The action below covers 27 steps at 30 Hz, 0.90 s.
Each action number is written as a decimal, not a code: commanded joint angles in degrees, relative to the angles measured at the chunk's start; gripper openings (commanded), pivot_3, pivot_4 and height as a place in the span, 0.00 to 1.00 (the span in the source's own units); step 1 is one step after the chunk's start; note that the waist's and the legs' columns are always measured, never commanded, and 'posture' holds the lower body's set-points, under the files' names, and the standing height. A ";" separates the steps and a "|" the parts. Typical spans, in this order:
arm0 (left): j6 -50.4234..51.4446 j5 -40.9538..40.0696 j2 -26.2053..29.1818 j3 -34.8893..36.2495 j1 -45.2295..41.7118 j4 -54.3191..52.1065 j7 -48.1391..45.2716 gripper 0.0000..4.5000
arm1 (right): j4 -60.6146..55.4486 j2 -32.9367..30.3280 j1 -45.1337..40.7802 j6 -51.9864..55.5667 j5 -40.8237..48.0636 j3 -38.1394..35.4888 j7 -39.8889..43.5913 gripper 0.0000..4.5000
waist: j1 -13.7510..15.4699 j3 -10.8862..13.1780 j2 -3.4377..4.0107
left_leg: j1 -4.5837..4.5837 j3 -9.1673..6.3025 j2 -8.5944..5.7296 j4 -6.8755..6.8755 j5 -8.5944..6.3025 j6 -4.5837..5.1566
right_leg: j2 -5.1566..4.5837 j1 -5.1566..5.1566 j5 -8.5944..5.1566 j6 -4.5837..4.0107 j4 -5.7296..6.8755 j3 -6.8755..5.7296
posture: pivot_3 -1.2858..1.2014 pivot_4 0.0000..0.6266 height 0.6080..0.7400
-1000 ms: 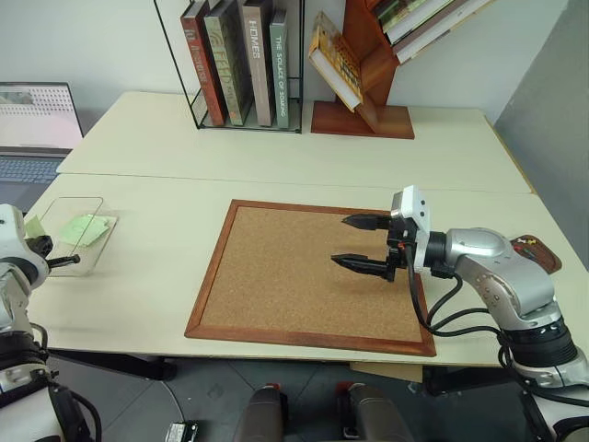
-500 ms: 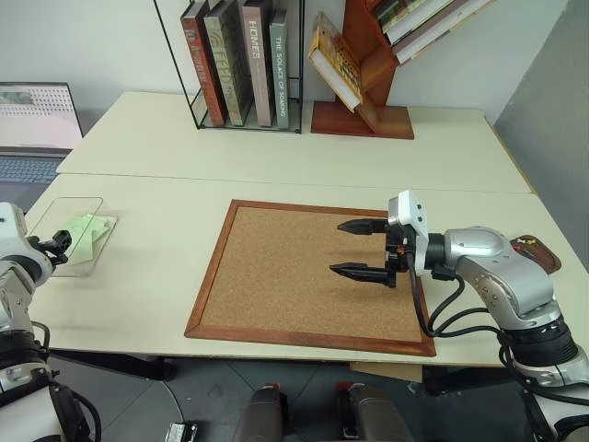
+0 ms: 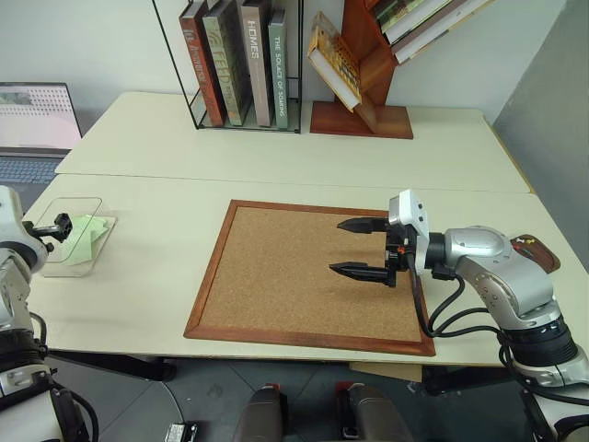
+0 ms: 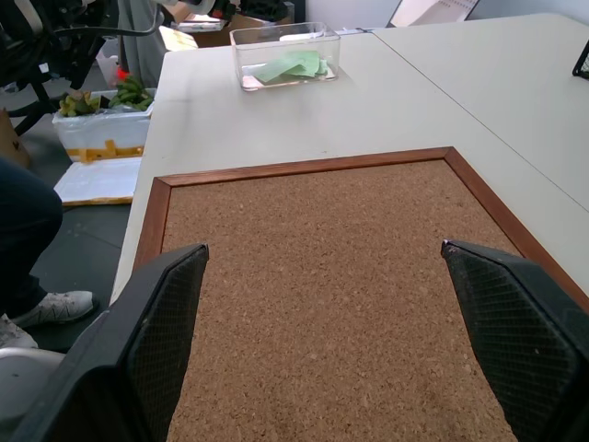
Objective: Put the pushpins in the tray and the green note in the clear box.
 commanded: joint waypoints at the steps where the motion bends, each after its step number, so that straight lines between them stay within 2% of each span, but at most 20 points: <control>1: -2.31 0.58 1.26 -0.95 -1.79 -6.74 0.53 0.90 | -1.23 -0.67 -0.61 -1.35 0.63 -2.21 0.74 0.96 | 0.02 0.00 0.00 | 0.00 0.00 -0.01 0.00 0.00 0.00 | 0.00 0.00 0.00 0.00 0.00 0.00 | 0.52 0.24 1.00; 3: -1.97 -0.13 0.78 -1.37 -2.21 -9.21 -0.05 0.90 | -1.24 -0.71 -0.37 -1.60 0.81 -2.75 0.62 0.96 | 0.04 0.00 0.00 | 0.00 0.01 -0.01 0.00 0.00 0.00 | -0.01 0.00 0.00 0.00 0.00 0.01 | 0.52 0.24 1.00; 6: 0.98 -1.78 -0.46 -5.82 -3.39 -15.80 -3.17 0.90 | -1.25 -0.16 0.55 -2.89 0.77 -4.47 -0.67 0.96 | 0.09 0.00 -0.01 | 0.00 0.02 -0.02 0.00 0.00 0.00 | -0.01 0.01 0.00 0.00 0.00 0.01 | 0.52 0.24 1.00; 9: -1.10 -0.35 -2.45 -10.23 -3.07 -21.65 -3.58 0.90 | -1.55 0.69 1.76 -3.12 1.02 -6.47 -2.81 0.96 | 0.22 0.00 -0.01 | 0.00 0.01 -0.07 0.01 0.00 0.00 | -0.01 0.04 0.00 0.00 -0.01 0.03 | 0.52 0.24 1.00; 13: -1.93 -3.66 -8.44 -13.47 -3.37 -31.35 -4.28 0.90 | -2.65 1.70 4.98 -4.42 0.82 -11.53 -7.88 0.96 | 0.18 -0.01 -0.01 | 0.00 0.04 -0.06 0.00 0.01 -0.01 | -0.01 0.04 0.00 0.01 -0.01 0.07 | 0.52 0.24 1.00; 16: -0.23 -3.63 -10.74 -18.02 -3.01 -35.64 -5.97 0.90 | -4.27 1.70 8.50 -4.95 0.57 -14.63 -10.62 0.96 | 0.30 0.00 -0.02 | -0.05 0.04 -0.07 0.02 0.01 -0.01 | -0.01 0.04 0.01 0.01 -0.02 0.10 | 0.52 0.24 1.00; 18: 0.25 -7.64 -14.36 -21.45 -0.70 -40.23 -8.90 0.90 | -5.42 2.33 12.64 -5.87 -0.06 -16.04 -12.76 0.96 | 0.19 0.00 -0.02 | -0.02 0.05 -0.07 0.00 0.01 -0.01 | 0.03 0.05 0.00 0.01 0.00 0.12 | 0.52 0.24 1.00; 22: 2.58 -11.79 -17.61 -23.87 2.78 -45.19 -11.78 0.90 | -7.30 2.83 17.90 -6.96 -0.86 -15.73 -14.24 0.96 | -0.12 -0.01 0.02 | 0.06 0.08 -0.06 -0.04 0.01 -0.01 | 0.08 0.12 -0.04 0.07 -0.03 0.17 | 0.52 0.24 1.00; 27: 1.36 -12.35 -17.34 -27.08 7.91 -45.32 -16.81 0.90 | -6.56 4.01 23.22 -11.74 -5.15 -13.01 -15.62 0.96 | -0.34 -0.01 0.03 | 0.26 0.05 0.07 -0.02 0.01 0.00 | 0.30 0.19 -0.20 0.28 0.10 0.19 | 0.52 0.24 1.00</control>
